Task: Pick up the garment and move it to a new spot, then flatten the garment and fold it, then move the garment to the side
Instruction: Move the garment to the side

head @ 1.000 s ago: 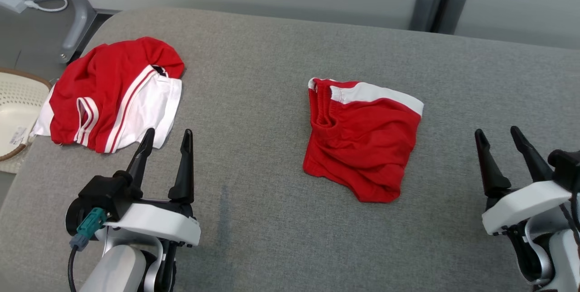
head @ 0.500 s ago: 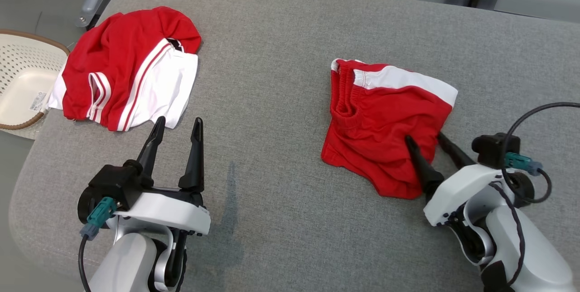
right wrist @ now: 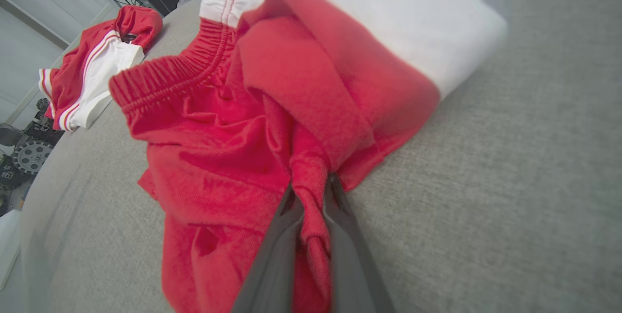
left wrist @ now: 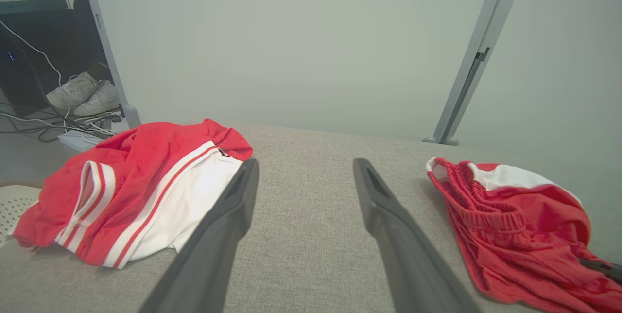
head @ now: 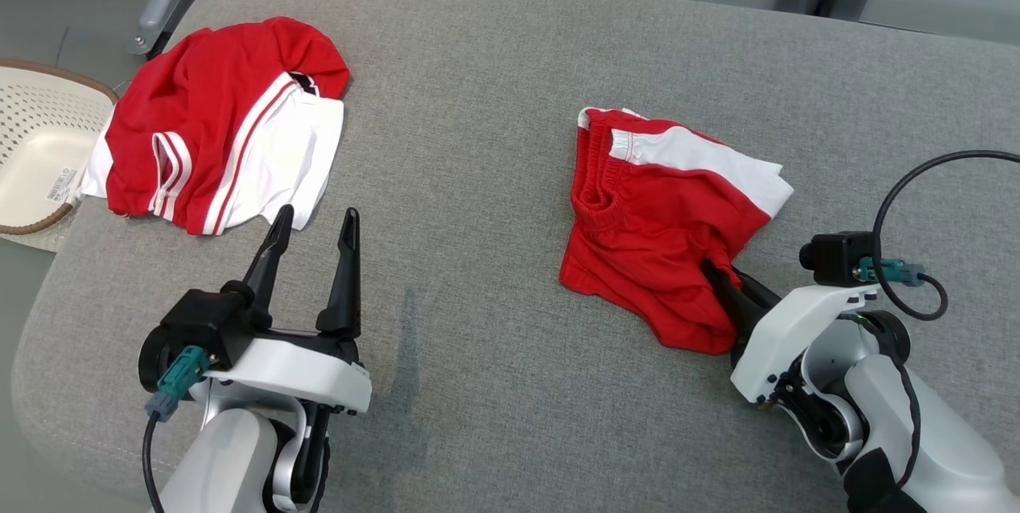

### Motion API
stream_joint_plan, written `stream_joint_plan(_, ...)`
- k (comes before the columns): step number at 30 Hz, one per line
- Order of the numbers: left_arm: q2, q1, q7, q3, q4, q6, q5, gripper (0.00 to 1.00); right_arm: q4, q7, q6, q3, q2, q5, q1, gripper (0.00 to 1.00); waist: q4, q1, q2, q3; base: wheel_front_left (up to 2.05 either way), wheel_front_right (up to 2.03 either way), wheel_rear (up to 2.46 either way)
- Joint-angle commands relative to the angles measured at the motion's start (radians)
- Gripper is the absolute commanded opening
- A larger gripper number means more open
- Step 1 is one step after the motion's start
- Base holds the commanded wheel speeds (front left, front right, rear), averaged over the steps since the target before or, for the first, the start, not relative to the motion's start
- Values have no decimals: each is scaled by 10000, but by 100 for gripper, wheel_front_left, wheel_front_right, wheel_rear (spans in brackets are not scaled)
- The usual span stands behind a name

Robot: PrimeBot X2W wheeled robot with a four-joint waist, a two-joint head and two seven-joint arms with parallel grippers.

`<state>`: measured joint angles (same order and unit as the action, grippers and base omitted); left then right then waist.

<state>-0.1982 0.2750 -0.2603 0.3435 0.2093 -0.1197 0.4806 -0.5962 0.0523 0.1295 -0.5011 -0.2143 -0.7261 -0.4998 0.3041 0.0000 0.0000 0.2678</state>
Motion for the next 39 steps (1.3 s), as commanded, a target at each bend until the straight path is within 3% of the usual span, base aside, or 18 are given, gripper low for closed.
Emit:
stream_joint_plan(1, 16, 138, -51, -25, 36, 43, -83, 100, -122, 102, 24, -203, -115, -202, 97, 0, 2, 0, 0, -8, 0, 0, 0)
stream_joint_plan(8, 34, 168, -45, 70, -4, 139, -179, 100, 250, 75, 21, -694, -727, -886, -49, 0, -172, 0, 0, -88, 0, 0, 0)
stream_joint_plan(16, -118, 25, -8, 121, -156, 112, -256, 100, 1098, 261, 21, -1408, -1471, -1397, 223, 0, -1055, 0, 0, -168, 0, 0, 0)
stream_joint_plan(25, -496, -164, 307, 68, -727, -91, -350, 100, 2115, 343, 21, -1939, -2286, -1458, 548, 0, -2805, 0, 0, -45, 0, 0, 0)
stream_joint_plan(39, -1369, 297, 1314, 97, -2322, -342, -769, 100, 2523, 538, 13, -3161, -2590, -941, -877, 0, -5214, 0, 0, 1160, 0, 0, 0)
